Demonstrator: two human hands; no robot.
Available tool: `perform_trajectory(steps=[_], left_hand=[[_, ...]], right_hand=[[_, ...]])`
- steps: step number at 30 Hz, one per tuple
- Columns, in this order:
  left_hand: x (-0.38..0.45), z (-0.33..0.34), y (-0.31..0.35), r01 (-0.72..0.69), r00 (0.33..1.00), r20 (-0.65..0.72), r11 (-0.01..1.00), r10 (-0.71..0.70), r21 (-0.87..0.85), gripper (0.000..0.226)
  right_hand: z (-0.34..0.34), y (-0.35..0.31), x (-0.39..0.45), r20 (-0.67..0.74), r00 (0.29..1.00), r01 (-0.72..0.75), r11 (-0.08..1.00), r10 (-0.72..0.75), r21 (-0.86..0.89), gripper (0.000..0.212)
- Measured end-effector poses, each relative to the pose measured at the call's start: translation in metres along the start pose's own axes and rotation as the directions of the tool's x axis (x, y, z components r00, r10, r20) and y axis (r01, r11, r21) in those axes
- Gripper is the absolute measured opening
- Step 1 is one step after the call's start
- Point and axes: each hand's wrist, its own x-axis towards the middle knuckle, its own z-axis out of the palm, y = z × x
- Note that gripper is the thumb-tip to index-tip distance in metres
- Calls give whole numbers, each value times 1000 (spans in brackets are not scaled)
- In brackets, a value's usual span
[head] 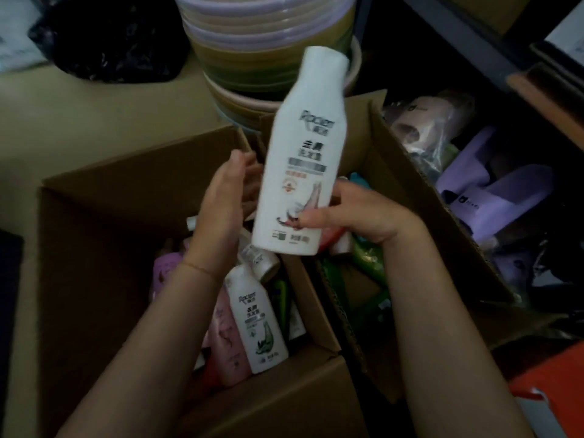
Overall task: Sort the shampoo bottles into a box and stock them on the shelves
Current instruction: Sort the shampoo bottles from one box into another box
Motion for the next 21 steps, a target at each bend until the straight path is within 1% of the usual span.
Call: perform_trajectory(steps=[1,2,3,4,5,7,8,9,11,12,13,14,15,16,17,18,19,20,21], left_hand=[[-5,-7,10,-6,997,72,999,9,-48,50],[-9,-14,15,8,993,119,997,1,-74,49],[-11,-22,14,30,992,122,996,-20,-81,43],[-13,-30,11,53,995,88,996,-46,-68,35],[-12,-39,5,73,997,26,996,-71,-59,27],[-7,-58,-15,148,983,-107,988,-151,-32,15],[-4,-68,-30,204,965,-165,979,-204,-19,17],[0,-77,-46,266,942,-212,964,-261,-4,22],[7,-88,-82,397,885,-273,918,-378,18,32],[9,-88,-96,443,861,-308,894,-405,64,33],[12,-87,-108,482,840,-356,864,-410,142,32],[17,-85,-116,504,828,-410,828,-383,244,34],[20,-81,-117,494,831,-463,792,-308,360,38],[21,-74,-112,439,850,-490,777,-195,452,44],[21,-64,-103,329,881,-469,784,-54,527,48],[18,-50,-90,171,909,-403,792,102,586,46],[13,-31,-75,-22,916,-295,767,273,642,40],[7,-9,-58,-224,889,-150,696,433,682,35],[2,12,-46,-403,842,32,587,539,702,31]], right_hand=[[14,-5,5,-17,1000,2,998,-3,-62,15],[26,-8,12,-51,999,3,991,-10,-134,6],[35,-8,20,-116,993,11,977,-36,-214,19],[41,-3,28,-200,977,16,967,-68,-253,33],[44,1,35,-286,954,24,972,-92,-233,40],[38,9,45,-486,864,57,984,-133,-168,40],[32,13,48,-567,813,69,989,-133,-132,39],[26,17,49,-612,783,79,994,-110,-78,39],[15,26,52,-629,778,82,993,-12,83,36],[11,31,52,-632,773,66,986,47,154,35],[6,37,52,-642,761,39,982,92,187,34],[1,43,51,-659,741,9,980,126,198,34],[-3,49,49,-680,718,-3,977,150,212,34],[-7,54,48,-699,694,-5,972,173,235,34],[-11,59,46,-711,673,-8,964,202,266,33],[-13,64,43,-720,654,-15,956,230,292,31],[-15,68,41,-726,640,-26,952,250,305,30],[-17,72,38,-732,627,-43,949,268,311,31],[-18,79,36,-738,612,-61,947,285,315,31]])
